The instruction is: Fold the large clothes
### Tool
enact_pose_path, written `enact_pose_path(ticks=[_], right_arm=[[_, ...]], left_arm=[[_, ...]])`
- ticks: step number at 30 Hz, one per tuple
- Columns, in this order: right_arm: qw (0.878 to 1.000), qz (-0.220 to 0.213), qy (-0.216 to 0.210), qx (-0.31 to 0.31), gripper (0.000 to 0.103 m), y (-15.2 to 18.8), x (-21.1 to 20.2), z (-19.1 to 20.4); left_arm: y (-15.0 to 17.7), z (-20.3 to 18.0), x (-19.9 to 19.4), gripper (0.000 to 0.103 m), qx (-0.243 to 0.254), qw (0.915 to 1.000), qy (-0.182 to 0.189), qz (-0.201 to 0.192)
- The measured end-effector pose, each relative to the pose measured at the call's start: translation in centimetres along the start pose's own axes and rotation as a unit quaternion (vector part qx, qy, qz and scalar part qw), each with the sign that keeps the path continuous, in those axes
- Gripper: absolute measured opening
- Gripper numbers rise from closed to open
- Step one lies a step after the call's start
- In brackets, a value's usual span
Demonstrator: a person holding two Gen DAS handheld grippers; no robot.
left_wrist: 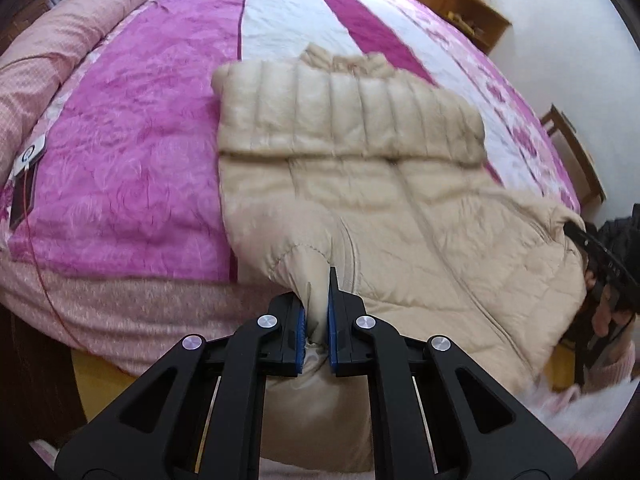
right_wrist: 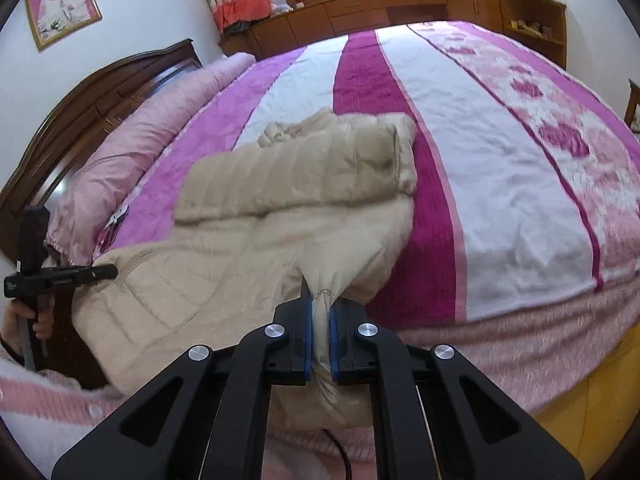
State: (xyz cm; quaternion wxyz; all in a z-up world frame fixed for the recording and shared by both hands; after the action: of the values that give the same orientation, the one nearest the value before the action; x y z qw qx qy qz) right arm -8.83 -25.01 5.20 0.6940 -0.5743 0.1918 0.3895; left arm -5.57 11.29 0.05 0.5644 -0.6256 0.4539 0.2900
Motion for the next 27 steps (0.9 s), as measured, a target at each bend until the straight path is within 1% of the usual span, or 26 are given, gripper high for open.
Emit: enact_pose_path(ticks=[4,6,9,11,14,16,18,21,23,27], right_arm=[[0.998,-0.012,0.032,-0.046,0.007,-2.9,1.0,0.4],[0.997,-0.019,0.039,-0.056,0.007,-4.1,1.7,0.3],[0.997,-0.031,0.048,-0.058,0.007,-6.3,3.4,-0.2],[0.996,-0.041,0.056,-0.049,0.007,-7.3,4.5,-0.6],[0.996,-0.052,0.068,-0.035,0.007,-8.5,6.4,-1.2],[0.995,-0.057,0.078,-0.028,0.007,-9.4,8.0,-1.8],[0.995,-0.054,0.08,-0.015,0.008,-10.1,9.4,-2.3],[0.995,-0.044,0.09,-0.007,0.008,-11.2,11.9,-3.2],[0.994,-0.037,0.099,-0.006,0.008,-11.4,13.3,-3.4],[0.993,-0.022,0.117,-0.008,0.008,-11.5,15.6,-3.9]], left_arm=[[-3.5,-0.1,0.2,0.008,0.002,0.9995,-0.002,-0.03],[-5.1,0.1,0.5,0.008,-0.001,0.9992,-0.002,-0.04],[-8.0,0.5,1.6,0.008,-0.003,0.9983,-0.007,-0.057],[-9.3,0.8,2.4,0.008,-0.004,0.998,-0.009,-0.063],[-11.4,1.2,4.0,0.009,-0.004,0.9971,-0.027,-0.072],[-12.8,1.6,5.4,0.009,-0.006,0.9965,-0.041,-0.072],[-13.8,2.1,6.9,0.009,-0.009,0.9962,-0.051,-0.07],[-14.7,2.6,8.8,0.009,-0.013,0.9961,-0.061,-0.062],[-15.2,2.8,10.4,0.01,-0.009,0.9958,-0.072,-0.055],[-15.8,3.3,12.8,0.012,-0.014,0.996,-0.079,-0.04]])
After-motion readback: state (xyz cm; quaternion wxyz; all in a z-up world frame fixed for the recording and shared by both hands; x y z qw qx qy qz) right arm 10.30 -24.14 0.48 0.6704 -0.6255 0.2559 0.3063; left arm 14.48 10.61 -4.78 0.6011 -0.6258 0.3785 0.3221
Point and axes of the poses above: each gripper's, at about its wrist camera, not at the fingertips, and x roughly the way its jaws point, z to its left, y to its underside, the point moved 6 cm from there along x, roughly the way its jaws point
